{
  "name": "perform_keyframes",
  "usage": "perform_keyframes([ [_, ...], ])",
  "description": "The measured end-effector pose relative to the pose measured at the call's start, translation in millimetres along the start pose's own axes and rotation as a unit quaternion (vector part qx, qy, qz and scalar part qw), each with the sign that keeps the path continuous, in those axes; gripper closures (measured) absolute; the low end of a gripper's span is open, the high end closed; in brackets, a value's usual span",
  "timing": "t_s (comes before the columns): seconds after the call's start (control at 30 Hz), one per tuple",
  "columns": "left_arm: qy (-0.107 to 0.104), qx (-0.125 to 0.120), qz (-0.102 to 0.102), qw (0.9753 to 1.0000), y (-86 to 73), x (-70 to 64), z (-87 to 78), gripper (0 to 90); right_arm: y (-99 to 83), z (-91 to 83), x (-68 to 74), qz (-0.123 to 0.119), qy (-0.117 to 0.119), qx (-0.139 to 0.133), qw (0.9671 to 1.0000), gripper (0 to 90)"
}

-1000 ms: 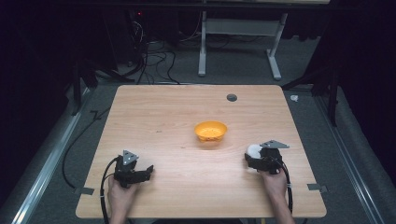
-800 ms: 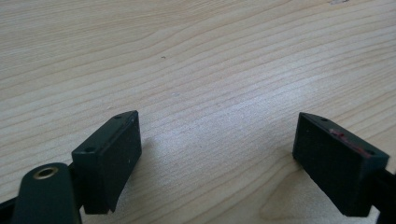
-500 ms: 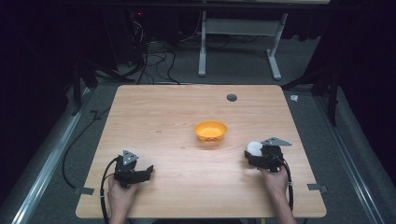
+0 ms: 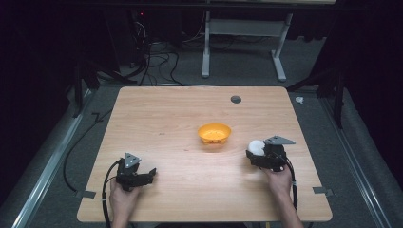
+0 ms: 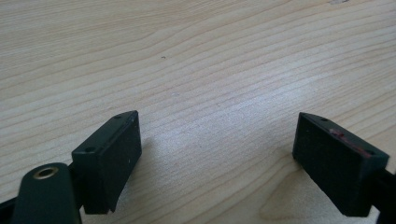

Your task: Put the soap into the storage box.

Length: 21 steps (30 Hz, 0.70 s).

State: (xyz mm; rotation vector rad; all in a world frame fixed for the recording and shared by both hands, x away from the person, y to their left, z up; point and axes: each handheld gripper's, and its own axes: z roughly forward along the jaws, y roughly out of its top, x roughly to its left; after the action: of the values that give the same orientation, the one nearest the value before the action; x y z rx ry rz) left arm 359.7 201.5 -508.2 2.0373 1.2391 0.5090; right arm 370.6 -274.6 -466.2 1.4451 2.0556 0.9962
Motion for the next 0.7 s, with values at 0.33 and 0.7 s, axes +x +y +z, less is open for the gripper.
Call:
perform_keyframes([
  [0.33, 0.0, 0.0, 0.0, 1.0, 0.0, 0.0, 0.0, 16.2, 14.1, -1.7, 5.4, -0.001, 0.032, -0.01, 0.9994, 24.6],
  [0.7, 0.0, 0.0, 0.0, 1.0, 0.0, 0.1, -0.1, 16.1, 35.0, 1.3, 18.8, -0.027, 0.047, -0.011, 0.9985, 24.6],
])
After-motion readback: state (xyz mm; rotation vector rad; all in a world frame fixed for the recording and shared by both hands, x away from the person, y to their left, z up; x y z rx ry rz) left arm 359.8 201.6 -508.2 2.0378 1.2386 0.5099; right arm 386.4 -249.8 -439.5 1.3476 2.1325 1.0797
